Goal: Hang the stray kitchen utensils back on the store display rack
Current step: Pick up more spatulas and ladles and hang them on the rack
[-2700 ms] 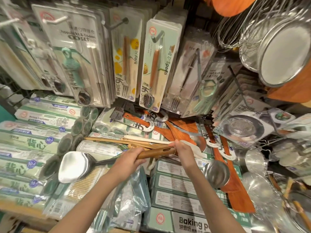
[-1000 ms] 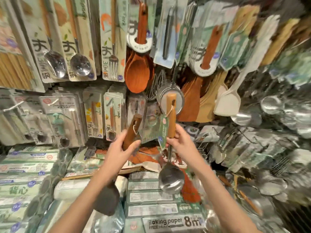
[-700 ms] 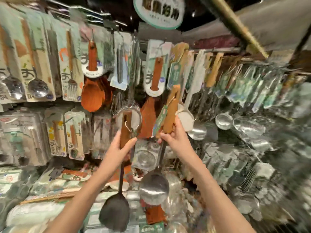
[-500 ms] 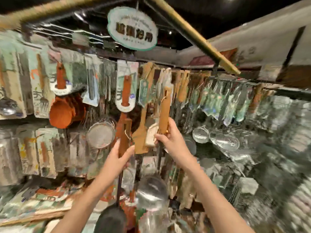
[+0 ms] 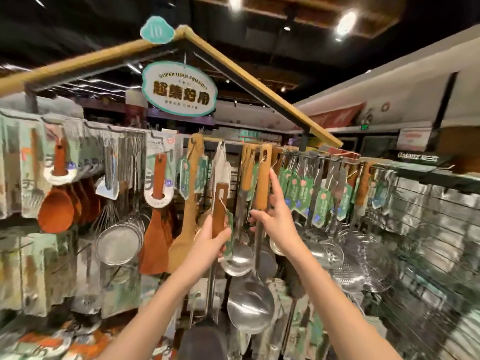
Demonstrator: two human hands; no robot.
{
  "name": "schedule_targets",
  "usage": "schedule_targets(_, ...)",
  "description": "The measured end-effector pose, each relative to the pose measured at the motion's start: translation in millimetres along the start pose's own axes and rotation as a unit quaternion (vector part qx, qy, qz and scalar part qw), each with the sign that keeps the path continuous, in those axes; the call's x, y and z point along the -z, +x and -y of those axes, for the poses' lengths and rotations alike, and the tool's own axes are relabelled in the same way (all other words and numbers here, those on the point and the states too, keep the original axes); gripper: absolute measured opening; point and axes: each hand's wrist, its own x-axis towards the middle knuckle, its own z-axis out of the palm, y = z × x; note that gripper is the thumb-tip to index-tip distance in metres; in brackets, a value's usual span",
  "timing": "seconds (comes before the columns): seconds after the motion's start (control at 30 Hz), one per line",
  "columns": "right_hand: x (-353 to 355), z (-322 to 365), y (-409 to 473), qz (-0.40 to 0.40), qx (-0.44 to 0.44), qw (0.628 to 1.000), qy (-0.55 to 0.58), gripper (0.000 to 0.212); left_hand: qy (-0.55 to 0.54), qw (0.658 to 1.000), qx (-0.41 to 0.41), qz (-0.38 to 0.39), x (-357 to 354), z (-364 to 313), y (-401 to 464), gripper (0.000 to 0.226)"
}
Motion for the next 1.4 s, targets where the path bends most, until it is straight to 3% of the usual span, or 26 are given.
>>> schedule_targets(0.13,4.7,-4.8,10.8,0.020,0.005,1.000,-0.001,0.101,-0.002,1.000,-0.005,-0.011,-11.2,-14.7,19.8,0.046)
schedule_targets(0.43,0.8,-18.0,30.9,0.027,-0.037,0.998,0.042,0.091,0.002,0.999,-0.049,0.009,-17.5,-38.7,39.8,0.022)
schedule_targets(0.53,-2.4,-23.8,38.5,0.019,-0.067,0.996,0.047,0.088,-0.004,0.999,-0.053,0.011,-17.0,-43.7,41.4,0.023)
schedule_targets(0.77,-11.3,-37.0,63.9,-0.012,-0.064,0.997,-0.037,0.089,0.005,0.999,-0.050,0.014,-14.3,-53.4,46.9,0.031)
schedule_targets(1.0,-16.6,-52.5,72.4,-0.023,-0.065,0.995,-0.073,0.080,-0.008,0.997,-0.058,0.052,-19.4,-55.2,49.6,0.023)
schedule_targets(1.13,4.0,-41.0,63.7,-0.049,-0.067,0.990,-0.113,0.053,-0.034,0.996,-0.041,0.067,-28.4,-49.1,53.8,0.013)
schedule_targets(1.2,21.3,-23.8,58.8,-0.108,-0.028,0.991,-0.068,0.033,-0.038,0.996,-0.041,0.075,-36.9,-47.0,58.1,0.011)
schedule_targets(1.27,34.3,-1.3,54.2,-0.112,0.012,0.994,0.001,0.021,-0.036,0.995,-0.041,0.079,-49.5,-47.1,64.0,0.010)
schedule_targets(1.33,41.7,18.0,52.1,-0.071,0.036,0.996,-0.026,0.030,-0.018,0.996,-0.042,0.076,-64.9,-49.3,70.9,0.011)
schedule_targets(1.4,46.6,25.7,53.8,-0.052,0.046,0.986,-0.150,0.051,0.015,0.996,-0.042,0.076,-80.5,-52.6,77.0,0.017)
